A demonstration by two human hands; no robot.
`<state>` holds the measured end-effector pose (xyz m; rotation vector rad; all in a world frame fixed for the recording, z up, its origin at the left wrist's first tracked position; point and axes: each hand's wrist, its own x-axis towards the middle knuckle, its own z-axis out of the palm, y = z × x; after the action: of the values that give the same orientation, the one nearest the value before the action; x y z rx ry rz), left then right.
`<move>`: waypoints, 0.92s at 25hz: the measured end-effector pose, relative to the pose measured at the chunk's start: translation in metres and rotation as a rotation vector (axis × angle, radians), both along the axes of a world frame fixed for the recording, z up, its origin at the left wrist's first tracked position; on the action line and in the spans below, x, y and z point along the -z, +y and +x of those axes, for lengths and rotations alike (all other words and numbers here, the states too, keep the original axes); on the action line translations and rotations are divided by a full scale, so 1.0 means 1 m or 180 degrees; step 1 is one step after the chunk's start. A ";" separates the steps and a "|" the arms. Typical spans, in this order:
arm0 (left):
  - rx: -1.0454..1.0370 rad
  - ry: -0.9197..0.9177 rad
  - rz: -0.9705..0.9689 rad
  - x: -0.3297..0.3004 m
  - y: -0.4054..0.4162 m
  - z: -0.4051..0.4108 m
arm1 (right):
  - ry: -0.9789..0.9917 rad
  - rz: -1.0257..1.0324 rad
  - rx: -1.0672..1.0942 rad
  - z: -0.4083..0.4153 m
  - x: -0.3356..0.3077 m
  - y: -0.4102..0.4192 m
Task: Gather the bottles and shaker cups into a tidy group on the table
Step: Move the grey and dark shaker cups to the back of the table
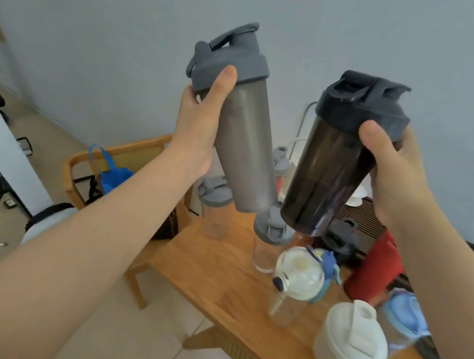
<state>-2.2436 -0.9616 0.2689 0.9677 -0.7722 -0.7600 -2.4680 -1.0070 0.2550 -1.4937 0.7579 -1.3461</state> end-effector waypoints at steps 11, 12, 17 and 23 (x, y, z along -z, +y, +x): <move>0.0458 -0.0682 0.0253 0.022 -0.168 0.094 | 0.0633 0.0416 0.0140 0.091 0.024 -0.148; 0.0597 -0.0732 0.0276 0.027 -0.183 0.104 | 0.0714 0.0448 0.0110 0.099 0.030 -0.161; 0.1438 -0.0991 0.0406 0.072 -0.235 0.143 | 0.1189 0.0625 -0.0093 0.131 0.069 -0.195; 0.2412 -0.0920 0.0938 0.156 -0.278 0.176 | 0.2093 0.1060 0.0026 0.151 0.113 -0.206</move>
<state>-2.0677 -1.2399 0.1125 1.0627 -1.3375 -1.4378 -2.3169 -1.2128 0.1418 -1.6589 1.3262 -0.6672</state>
